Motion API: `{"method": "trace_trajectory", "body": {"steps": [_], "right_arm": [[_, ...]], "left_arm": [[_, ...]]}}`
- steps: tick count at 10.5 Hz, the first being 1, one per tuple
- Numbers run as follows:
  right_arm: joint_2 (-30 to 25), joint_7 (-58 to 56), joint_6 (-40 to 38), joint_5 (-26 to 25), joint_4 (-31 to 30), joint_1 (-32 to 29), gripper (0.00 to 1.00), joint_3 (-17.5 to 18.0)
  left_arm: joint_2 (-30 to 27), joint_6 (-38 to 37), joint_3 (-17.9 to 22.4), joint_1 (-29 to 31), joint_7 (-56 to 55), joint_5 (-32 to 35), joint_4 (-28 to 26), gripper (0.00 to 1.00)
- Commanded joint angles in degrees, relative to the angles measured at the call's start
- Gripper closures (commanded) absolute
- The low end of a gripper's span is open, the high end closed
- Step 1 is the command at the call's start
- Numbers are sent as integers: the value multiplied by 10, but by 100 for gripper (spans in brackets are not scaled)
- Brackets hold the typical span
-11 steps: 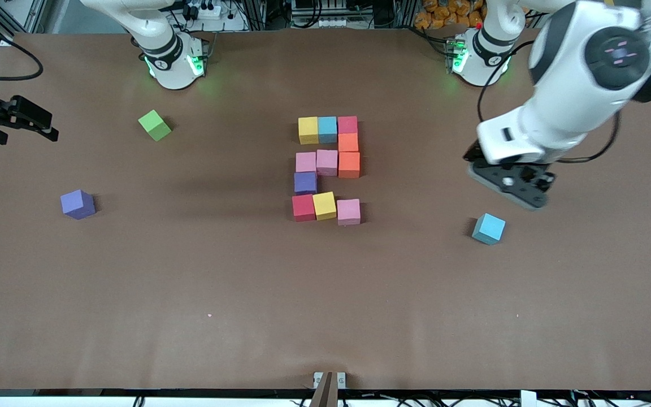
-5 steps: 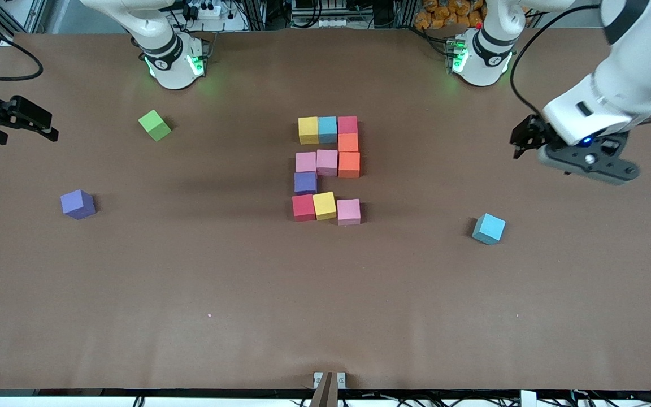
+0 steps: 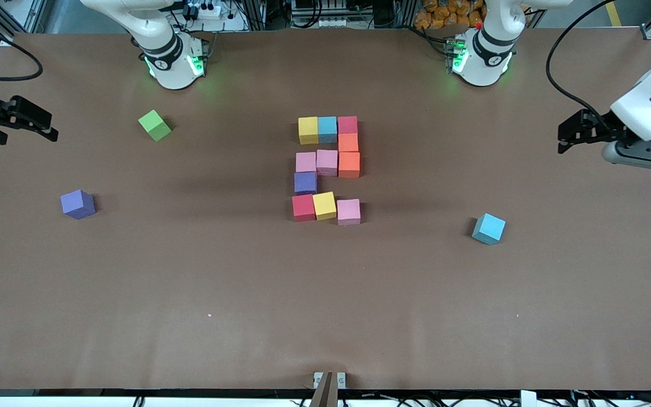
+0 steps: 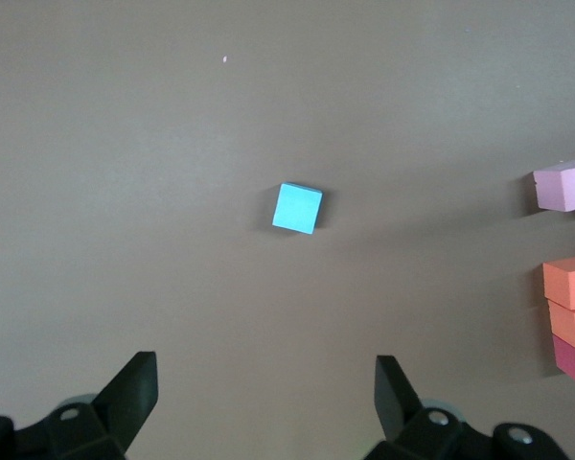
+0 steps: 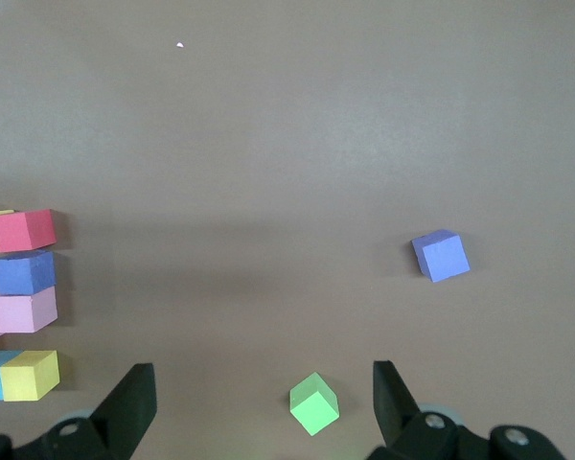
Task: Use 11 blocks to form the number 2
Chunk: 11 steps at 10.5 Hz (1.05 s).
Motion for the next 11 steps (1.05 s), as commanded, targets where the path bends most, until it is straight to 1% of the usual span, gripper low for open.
{"method": "trace_trajectory", "body": {"steps": [1,3,6,7,8,11], "right_arm": [[1,-6,-2,-4,-1,-12,0,7],[2,-6,2,-4,-1,-12,0,7],[8,-6,3,-4,0,-7,0,8],[7,-6,1,-4,1,-6,0,9],[4,-6,0,-3,1,-5,0,10],[4,-5,0,0,0,9,0,14]], "left_arm": [[-9,-17,-7,22,-6,-7,-1,0],[-23,-19,-18,23,-11,-1,-2,0],[-23,-19,-19,29,-12,-7,-3,0],[-23,-20,-19,29,-20,-3,-3,0],[-28,-22,-20,27,-64,-1,-3,0],[-30,-18,-19,29,-73,10,-1,0]]}}
